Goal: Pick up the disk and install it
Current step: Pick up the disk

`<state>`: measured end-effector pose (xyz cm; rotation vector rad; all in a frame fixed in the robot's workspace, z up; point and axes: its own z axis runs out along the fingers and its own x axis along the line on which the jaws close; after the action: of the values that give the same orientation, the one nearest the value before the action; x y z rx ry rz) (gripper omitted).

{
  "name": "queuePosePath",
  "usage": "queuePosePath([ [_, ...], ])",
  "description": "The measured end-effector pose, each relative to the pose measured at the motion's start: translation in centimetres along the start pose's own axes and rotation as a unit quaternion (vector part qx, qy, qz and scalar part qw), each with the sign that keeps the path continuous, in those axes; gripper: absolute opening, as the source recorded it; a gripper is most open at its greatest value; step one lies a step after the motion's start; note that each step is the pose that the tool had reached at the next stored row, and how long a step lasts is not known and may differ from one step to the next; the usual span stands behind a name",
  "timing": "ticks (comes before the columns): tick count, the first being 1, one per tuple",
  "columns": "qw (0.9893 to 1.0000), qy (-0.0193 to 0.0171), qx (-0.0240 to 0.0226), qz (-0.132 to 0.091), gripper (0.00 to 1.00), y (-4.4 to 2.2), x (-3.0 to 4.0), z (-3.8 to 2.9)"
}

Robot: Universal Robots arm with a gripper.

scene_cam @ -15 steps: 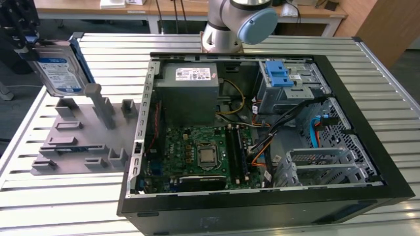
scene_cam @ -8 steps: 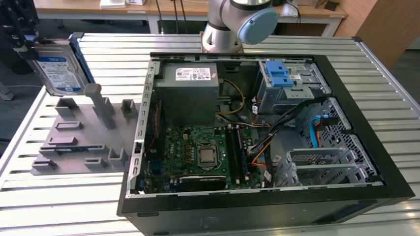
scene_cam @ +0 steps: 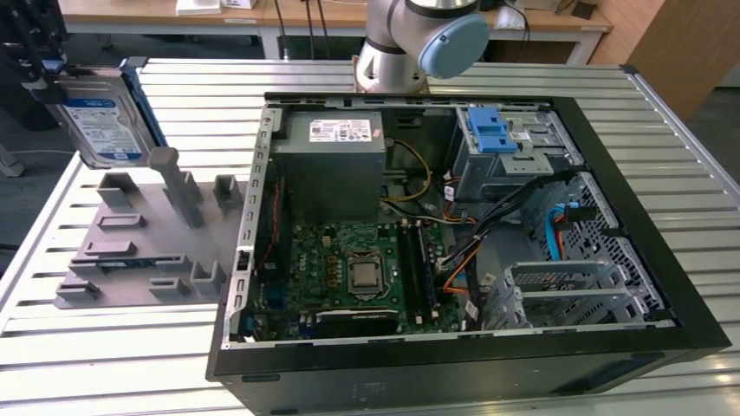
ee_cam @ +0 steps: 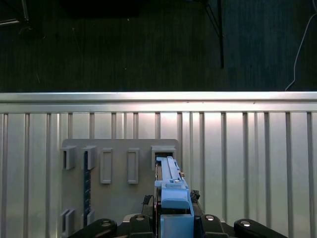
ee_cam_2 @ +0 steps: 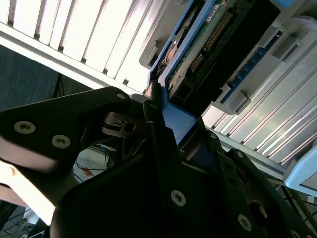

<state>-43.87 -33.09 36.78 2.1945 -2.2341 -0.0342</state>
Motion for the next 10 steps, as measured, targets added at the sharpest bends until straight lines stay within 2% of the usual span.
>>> queuePosePath([
  [10, 1.0000, 0.0000, 0.0000, 0.000, 0.37, 0.01, 0.00, -0.34],
])
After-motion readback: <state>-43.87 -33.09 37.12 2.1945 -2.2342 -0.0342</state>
